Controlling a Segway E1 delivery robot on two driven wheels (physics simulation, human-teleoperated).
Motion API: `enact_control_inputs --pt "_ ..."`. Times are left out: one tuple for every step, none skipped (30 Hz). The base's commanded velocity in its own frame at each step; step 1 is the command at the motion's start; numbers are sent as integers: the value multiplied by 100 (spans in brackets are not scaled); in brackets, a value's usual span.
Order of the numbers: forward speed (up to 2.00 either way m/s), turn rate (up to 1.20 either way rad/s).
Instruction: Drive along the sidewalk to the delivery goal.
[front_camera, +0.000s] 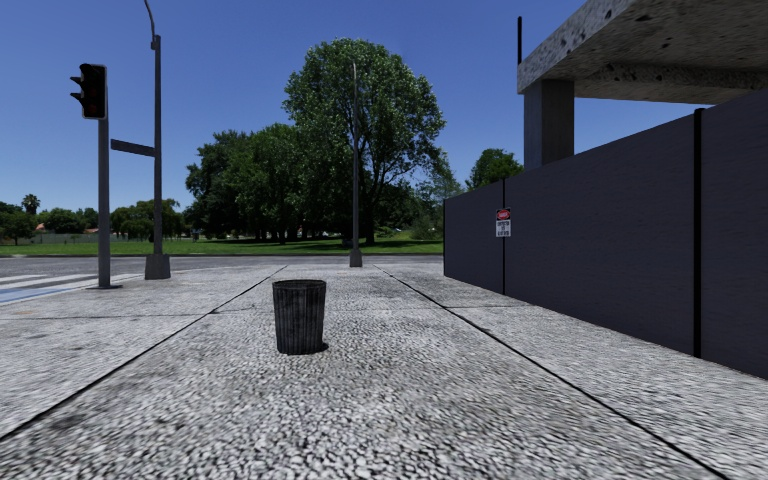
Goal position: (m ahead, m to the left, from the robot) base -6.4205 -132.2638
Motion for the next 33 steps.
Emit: enact_control_inputs --pt "0 0" --pt "0 0" --pt "0 0" --pt "0 0" --pt "0 0" --pt "0 0" --pt "0 0" --pt "0 0" --pt "0 0" --pt "0 0" --pt "0 0" --pt "0 0" --pt "0 0" --pt "0 0" --pt "0 0" --pt "0 0" --pt "0 0" --pt "0 0" --pt "0 0" --pt "0 0" --pt "0 0" --pt "0 0" --pt "0 0" --pt "0 0" --pt "0 0" --pt "0 0" --pt "0 0" --pt "0 0" --pt "0 0" --pt "0 0" --pt "187 0" --pt "190 0" --pt "191 0"
